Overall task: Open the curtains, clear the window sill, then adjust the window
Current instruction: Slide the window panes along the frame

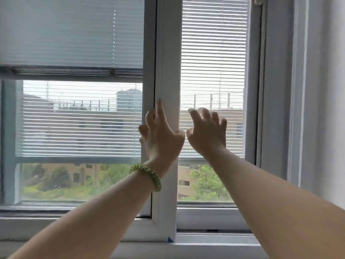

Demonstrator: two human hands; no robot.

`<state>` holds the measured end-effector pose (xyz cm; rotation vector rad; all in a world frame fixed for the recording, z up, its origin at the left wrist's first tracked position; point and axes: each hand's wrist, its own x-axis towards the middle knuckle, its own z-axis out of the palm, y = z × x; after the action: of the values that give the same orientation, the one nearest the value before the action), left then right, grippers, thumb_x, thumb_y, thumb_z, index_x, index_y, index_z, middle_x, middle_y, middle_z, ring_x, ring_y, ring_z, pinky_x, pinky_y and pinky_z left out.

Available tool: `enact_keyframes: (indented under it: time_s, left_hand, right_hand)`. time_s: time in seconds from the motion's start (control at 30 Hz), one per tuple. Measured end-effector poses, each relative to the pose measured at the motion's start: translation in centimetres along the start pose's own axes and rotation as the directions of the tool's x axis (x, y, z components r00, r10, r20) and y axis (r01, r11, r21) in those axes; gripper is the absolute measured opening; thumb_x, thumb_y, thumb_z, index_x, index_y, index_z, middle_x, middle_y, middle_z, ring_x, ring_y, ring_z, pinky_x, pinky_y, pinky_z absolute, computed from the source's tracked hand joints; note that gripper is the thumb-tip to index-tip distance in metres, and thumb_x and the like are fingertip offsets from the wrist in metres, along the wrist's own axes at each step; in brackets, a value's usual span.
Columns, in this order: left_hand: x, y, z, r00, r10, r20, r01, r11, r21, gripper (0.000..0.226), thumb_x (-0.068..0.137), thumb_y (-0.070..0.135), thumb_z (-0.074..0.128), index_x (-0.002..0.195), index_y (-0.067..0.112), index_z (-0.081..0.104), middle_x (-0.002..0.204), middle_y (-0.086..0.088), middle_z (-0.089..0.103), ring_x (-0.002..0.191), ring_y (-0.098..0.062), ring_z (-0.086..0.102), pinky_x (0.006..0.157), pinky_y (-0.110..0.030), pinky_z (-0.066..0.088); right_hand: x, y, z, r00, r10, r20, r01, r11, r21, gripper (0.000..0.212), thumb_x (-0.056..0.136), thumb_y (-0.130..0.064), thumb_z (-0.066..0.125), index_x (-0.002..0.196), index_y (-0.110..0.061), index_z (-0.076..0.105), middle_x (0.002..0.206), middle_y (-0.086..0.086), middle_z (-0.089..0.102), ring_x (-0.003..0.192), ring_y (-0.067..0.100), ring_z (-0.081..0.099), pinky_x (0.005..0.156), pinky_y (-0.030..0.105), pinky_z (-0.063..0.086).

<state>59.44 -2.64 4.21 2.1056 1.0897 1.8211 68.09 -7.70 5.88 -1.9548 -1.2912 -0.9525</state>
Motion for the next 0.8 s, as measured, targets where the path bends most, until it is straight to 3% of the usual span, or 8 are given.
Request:
enact_keyframes:
  time_s: [0.13,0.3,0.57,0.8]
  left_hand:
    - [-0.8,2.0,0.6,0.991,-0.126,-0.035,0.122,0.988,-0.092,0.088,0.077,0.028,0.059,0.146,0.041,0.007,0.153,0.004,0.021,0.127,-0.027,0.033,0.101,-0.046,0.035]
    - [-1.0,2.1,0.8,0.983,-0.157,-0.099,0.142,0.979,-0.144,0.08,0.075,0.027,0.057,0.144,0.04,0.019,0.15,0.005,0.028,0.125,-0.024,0.034,0.101,-0.052,0.038]
    - [-1.1,2.7,2.4,0.962,-0.226,-0.156,0.194,0.962,-0.193,0.067,0.074,0.023,0.057,0.137,0.037,0.035,0.138,0.004,0.035,0.121,-0.022,0.032,0.098,-0.043,0.037]
    - [-1.7,3.8,3.6,0.973,-0.198,-0.121,0.176,0.97,-0.168,0.066,0.075,0.025,0.058,0.136,0.035,0.036,0.137,0.005,0.033,0.119,-0.021,0.033,0.096,-0.043,0.038]
  right_hand:
    - [-0.7,2.5,0.1,0.999,-0.019,0.042,0.02,1.0,-0.02,0.05,0.089,-0.019,0.048,0.137,-0.022,0.035,0.145,0.007,0.039,0.132,0.029,0.035,0.108,0.044,0.026]
    - [-1.0,4.7,0.3,0.996,-0.061,0.059,0.064,0.997,-0.047,0.051,0.088,-0.017,0.046,0.138,-0.019,0.035,0.144,0.01,0.039,0.13,0.032,0.037,0.108,0.046,0.026]
    - [-0.6,9.4,0.9,0.996,0.001,0.091,0.006,0.997,-0.08,0.049,0.088,-0.016,0.043,0.137,-0.02,0.035,0.14,0.01,0.043,0.128,0.032,0.037,0.108,0.046,0.025]
    - [-0.3,10.1,1.5,0.998,0.031,0.056,-0.028,0.998,-0.063,0.048,0.088,-0.015,0.045,0.135,-0.018,0.038,0.139,0.012,0.043,0.127,0.032,0.038,0.107,0.046,0.025]
